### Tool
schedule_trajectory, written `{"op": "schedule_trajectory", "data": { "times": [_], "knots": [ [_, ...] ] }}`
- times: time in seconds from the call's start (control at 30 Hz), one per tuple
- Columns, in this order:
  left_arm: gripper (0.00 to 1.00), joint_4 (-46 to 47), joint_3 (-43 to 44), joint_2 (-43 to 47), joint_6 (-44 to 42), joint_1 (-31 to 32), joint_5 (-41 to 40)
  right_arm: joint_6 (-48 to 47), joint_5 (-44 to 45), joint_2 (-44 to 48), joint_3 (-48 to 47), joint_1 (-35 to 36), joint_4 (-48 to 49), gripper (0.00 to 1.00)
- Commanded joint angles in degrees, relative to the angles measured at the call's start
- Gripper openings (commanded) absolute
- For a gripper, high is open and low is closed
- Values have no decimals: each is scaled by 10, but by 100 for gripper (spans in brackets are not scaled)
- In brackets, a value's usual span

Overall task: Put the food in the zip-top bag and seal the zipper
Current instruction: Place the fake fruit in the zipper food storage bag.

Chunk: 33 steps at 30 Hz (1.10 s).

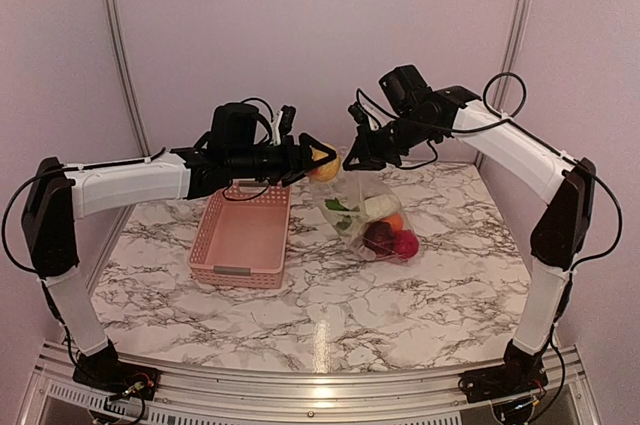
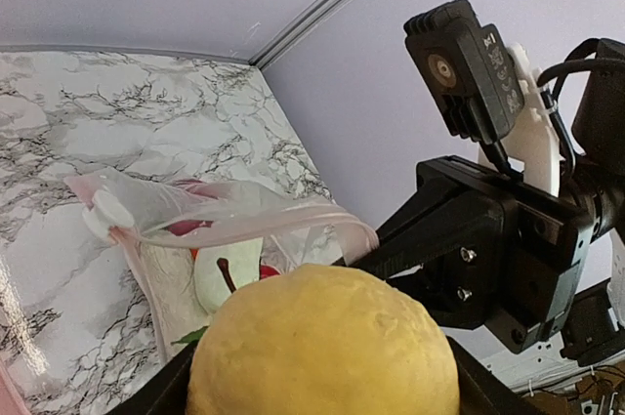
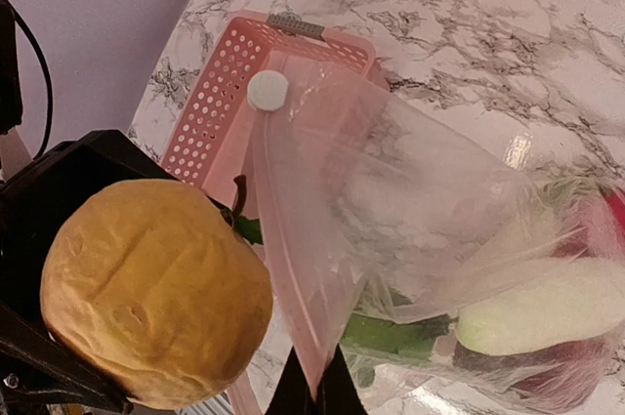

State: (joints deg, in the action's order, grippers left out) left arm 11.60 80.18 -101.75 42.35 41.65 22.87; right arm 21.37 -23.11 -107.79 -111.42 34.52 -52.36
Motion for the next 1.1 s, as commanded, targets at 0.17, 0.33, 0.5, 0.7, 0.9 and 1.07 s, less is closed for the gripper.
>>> {"op": "schedule_trajectory", "data": {
  "times": [0.17, 0.33, 0.5, 0.7, 0.9, 1.07],
  "knots": [
    [58, -132, 123, -85, 37, 14, -65, 9, 10, -1, -54, 7, -15, 0],
    [58, -181, 148, -107, 44, 19, -98, 12, 22, 2, -67, 7, -22, 0],
    [91, -187, 164, -114, 52, 21, -112, 16, 18, 10, -56, 7, -19, 0],
    [99, -200, 214, -101, -8, 19, -103, 18, 17, 13, -52, 7, -19, 0],
    [99, -182, 219, -42, -44, 19, -96, 20, 12, 15, -44, 7, -15, 0],
    [99, -181, 128, 50, -58, 19, -156, 20, 10, 20, -40, 7, -13, 0]
  ]
}}
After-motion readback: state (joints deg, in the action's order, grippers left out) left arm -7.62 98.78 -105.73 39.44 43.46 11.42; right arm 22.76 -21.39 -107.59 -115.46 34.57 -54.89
